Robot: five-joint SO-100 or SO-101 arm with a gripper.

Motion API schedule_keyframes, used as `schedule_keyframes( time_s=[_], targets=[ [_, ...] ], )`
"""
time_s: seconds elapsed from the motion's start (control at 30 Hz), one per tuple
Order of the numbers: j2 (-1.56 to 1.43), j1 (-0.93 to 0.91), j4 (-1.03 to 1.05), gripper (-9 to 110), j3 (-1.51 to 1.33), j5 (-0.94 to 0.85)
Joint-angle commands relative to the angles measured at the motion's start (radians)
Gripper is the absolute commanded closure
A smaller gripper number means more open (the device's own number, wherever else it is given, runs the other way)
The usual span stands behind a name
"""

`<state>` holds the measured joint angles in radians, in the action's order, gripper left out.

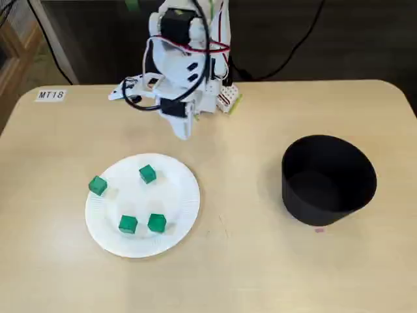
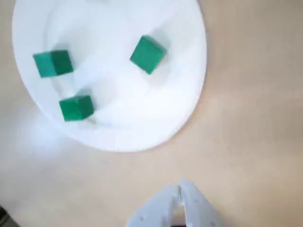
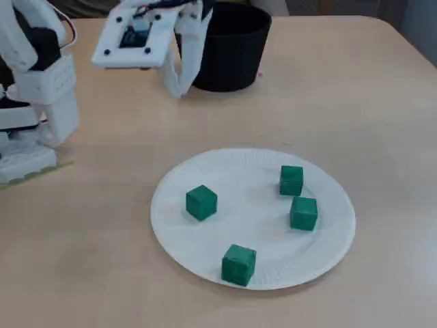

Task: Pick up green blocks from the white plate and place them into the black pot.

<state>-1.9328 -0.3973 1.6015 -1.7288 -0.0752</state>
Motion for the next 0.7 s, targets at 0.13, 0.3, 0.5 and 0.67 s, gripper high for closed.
schedule_keyframes(
  time_s=[0.13,0.3,0.5,0.67],
  targets=[
    [0.201,-0.160,0.011,103,0.212,-0.100],
    [0.311,-0.206,0.021,104,0.356,-0.146],
    [0.439,-0.261,0.021,104,0.434,-0.153],
    [0.546,-0.281,0.026,95,0.505,-0.178]
  ],
)
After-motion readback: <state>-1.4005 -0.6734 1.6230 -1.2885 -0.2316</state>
